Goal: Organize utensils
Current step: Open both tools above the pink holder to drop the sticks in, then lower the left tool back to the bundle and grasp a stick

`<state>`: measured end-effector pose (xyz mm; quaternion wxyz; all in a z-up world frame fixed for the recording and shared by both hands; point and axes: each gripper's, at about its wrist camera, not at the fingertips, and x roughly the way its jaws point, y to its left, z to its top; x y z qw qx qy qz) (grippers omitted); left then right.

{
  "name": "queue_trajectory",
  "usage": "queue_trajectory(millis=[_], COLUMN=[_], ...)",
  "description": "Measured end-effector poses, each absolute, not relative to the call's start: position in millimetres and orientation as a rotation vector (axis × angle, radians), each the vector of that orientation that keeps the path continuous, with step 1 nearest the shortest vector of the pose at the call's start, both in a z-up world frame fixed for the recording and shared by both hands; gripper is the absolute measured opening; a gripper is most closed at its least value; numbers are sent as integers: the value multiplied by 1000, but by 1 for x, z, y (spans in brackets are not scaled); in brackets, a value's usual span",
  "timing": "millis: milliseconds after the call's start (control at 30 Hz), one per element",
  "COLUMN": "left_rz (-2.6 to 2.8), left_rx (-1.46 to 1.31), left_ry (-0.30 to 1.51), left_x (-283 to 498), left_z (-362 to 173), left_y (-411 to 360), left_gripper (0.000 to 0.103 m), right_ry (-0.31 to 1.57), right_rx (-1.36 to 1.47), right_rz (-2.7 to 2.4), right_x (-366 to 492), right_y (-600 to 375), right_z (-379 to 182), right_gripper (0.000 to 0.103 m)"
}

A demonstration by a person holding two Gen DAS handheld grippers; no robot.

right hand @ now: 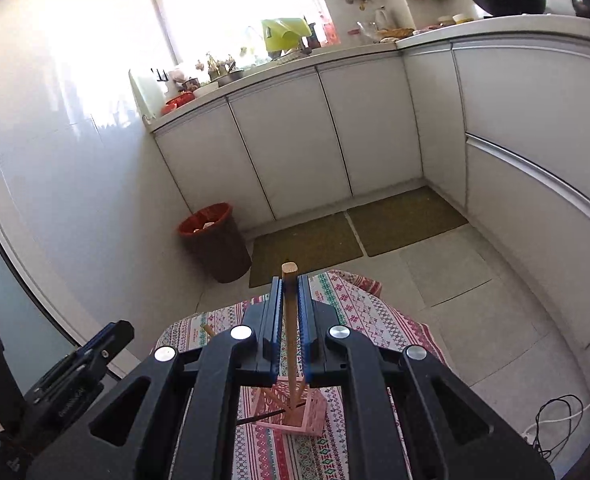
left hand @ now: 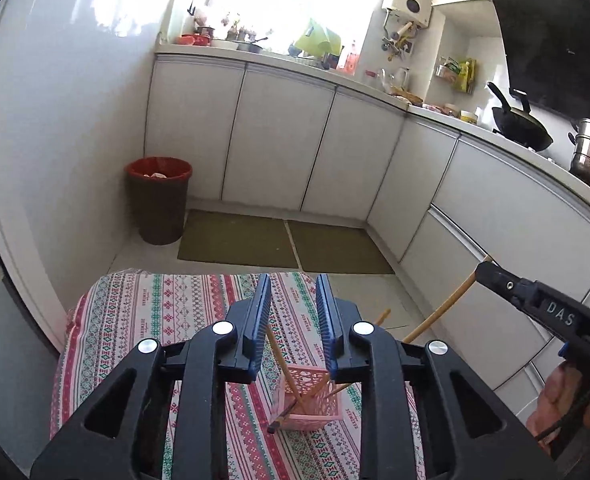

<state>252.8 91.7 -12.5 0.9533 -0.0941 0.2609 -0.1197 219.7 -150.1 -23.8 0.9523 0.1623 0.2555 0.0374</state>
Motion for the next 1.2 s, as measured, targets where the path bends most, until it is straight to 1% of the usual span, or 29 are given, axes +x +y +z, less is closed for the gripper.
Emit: queue_trajectory(millis=[167,300,333,367,400,467,533,600,667,800,833,867,900,933,967,1000,1067,1133,1200], left_rz=[-218,-186,-190,-193,-191,-193,-199,-201,-213,-226,-228,-231,-234,-237,-242,-251,-274,-315,-345], left_rx=[-202,-170,-164,-156,-146,-130,-117,-103,-90,-44,-35,-23,-11,-3,9,25,60,93,141], left_ry=[548,581,585,587,588,587,586,582,585,613,620,627,631,633,640,653,684,725,763], left_x=[255,256,255,253,251,247,241,234,227,214,212,209,205,201,197,193,188,185,182], left_z=[-15,-19,-19,-19,-18,-17,-16,-15,-16,-24,-25,-27,-29,-31,-33,-36,-43,-52,-64], left_y=[102,100,99,97,95,92,88,83,78,65,62,59,57,56,54,51,45,37,27], left_gripper=[29,31,31,32,35,39,48,53,56,61,63,65,71,79,83,90,93,96,96], right_ry=[525,541,554,558,556,544,544,554,563,585,590,596,603,608,615,620,640,671,712], right_rx=[301,269,270,271,267,262,256,252,244,234,233,233,237,243,254,263,294,330,362], right_rz=[80,61,60,56,48,35,22,17,6,-9,-18,-26,-35,-38,-45,-52,-74,-84,-98], right_x=[232,242,242,241,238,227,217,207,196,174,168,162,154,148,138,132,112,94,76], right_y=[-135,-124,-124,-125,-126,-128,-131,-134,-137,-144,-147,-149,-153,-157,-164,-170,-186,-203,-219], right_z=[-38,-50,-51,-52,-51,-50,-50,-51,-54,-62,-64,-66,-69,-72,-76,-79,-89,-101,-116], right_gripper=[8,13,16,22,31,40,45,50,54,66,67,71,78,82,86,89,94,95,96])
